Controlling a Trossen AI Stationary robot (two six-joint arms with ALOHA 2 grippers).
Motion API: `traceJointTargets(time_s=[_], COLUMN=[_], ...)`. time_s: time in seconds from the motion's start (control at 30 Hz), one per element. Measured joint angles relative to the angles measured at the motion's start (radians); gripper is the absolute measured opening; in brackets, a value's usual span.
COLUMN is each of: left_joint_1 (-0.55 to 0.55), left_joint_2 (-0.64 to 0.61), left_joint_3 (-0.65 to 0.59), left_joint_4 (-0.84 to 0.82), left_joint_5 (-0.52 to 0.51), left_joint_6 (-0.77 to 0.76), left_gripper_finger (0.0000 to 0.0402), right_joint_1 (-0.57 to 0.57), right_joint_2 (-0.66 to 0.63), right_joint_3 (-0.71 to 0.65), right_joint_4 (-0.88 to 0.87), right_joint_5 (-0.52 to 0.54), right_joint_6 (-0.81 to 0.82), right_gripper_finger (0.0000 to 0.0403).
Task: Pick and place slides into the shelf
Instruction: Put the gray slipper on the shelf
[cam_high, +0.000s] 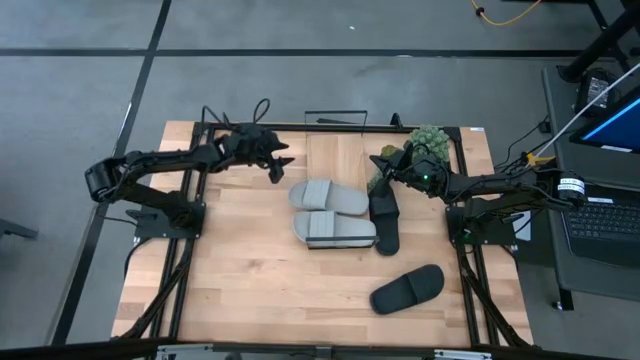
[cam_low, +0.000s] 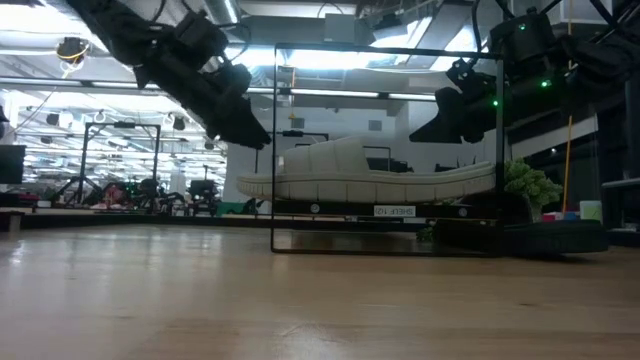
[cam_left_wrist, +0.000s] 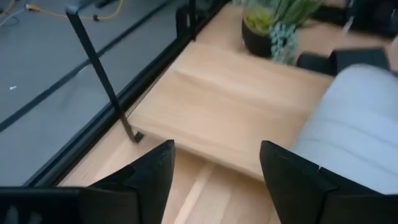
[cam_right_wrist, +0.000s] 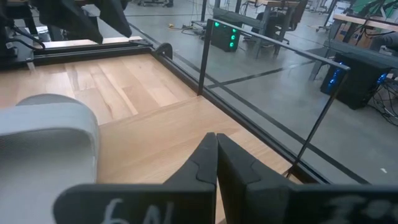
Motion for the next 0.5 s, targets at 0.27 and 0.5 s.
traceJointTargets(time_s=[0.27,0.5], left_joint_1=[0.003,0.002], left_joint_2=[0.024,0.109], left_joint_3=[0.016,0.016], left_joint_4=[-0.06,-0.012], left_joint_5=[-0.004,-0.004], left_joint_6=[0.046,0.054], left_gripper_finger=[0.0174,0.0131], right_joint_1=[0.0,0.0], right_joint_2=[0.0,0.0], right_joint_3=[0.0,0.0], right_joint_4=[0.0,0.0], right_joint_5=[0.0,0.0], right_joint_6=[-0.01,-0.004], right_gripper_finger=[0.0006,0.0006])
